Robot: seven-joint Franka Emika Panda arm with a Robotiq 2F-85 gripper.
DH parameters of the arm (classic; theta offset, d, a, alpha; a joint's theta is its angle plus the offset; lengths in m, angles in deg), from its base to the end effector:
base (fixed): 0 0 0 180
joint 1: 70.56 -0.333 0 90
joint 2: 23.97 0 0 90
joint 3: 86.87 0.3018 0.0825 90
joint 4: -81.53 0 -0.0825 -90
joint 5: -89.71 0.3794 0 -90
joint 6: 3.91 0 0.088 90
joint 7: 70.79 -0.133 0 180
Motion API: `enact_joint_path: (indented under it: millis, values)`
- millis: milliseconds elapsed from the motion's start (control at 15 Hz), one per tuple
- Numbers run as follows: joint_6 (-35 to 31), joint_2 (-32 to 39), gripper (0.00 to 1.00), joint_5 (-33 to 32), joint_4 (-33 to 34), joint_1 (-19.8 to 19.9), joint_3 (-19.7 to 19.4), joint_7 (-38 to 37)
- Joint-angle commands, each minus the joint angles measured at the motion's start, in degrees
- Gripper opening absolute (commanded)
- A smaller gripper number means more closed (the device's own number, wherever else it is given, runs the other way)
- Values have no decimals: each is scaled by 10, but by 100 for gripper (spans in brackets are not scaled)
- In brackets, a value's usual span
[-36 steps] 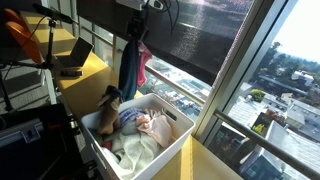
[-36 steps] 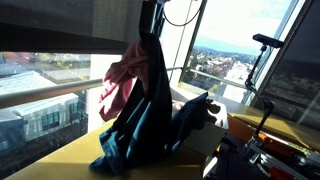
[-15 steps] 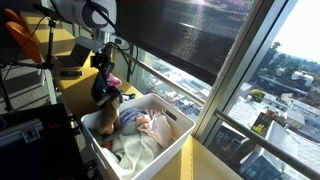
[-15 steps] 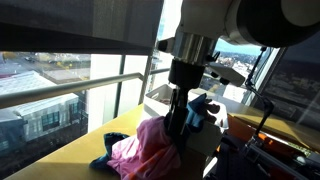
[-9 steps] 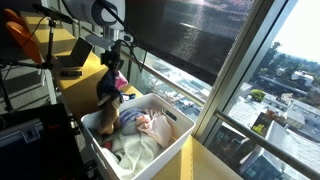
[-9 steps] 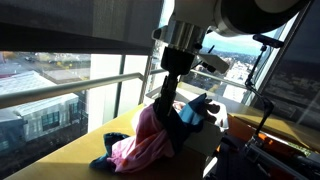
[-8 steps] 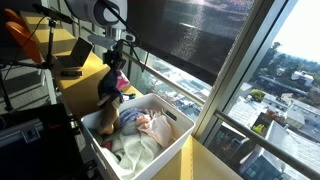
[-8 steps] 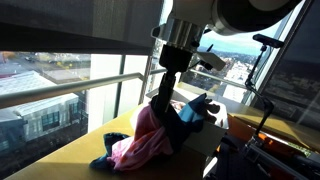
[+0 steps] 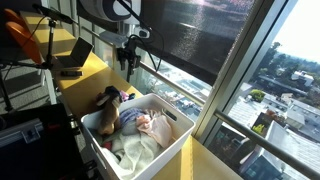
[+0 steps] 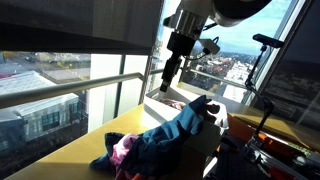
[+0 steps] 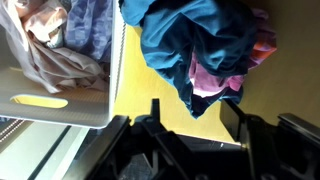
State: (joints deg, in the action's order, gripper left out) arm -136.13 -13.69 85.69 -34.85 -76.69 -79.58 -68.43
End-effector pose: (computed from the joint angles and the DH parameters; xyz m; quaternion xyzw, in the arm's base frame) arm 0.5740 0.1329 0.3319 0.9861 0.1576 0.0507 0.0110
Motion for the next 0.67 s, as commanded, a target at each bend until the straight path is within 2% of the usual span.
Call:
enact_joint_path:
  millis: [0,67,400,600]
  values:
    - [5,-48,95,-10,-50,32,-36,22]
    - [5,-58,99,-14,-65,43,-48,27]
    - [6,-78,100,-50,-117,87,-96,45]
    - [11,-78,100,-59,-135,103,-112,51]
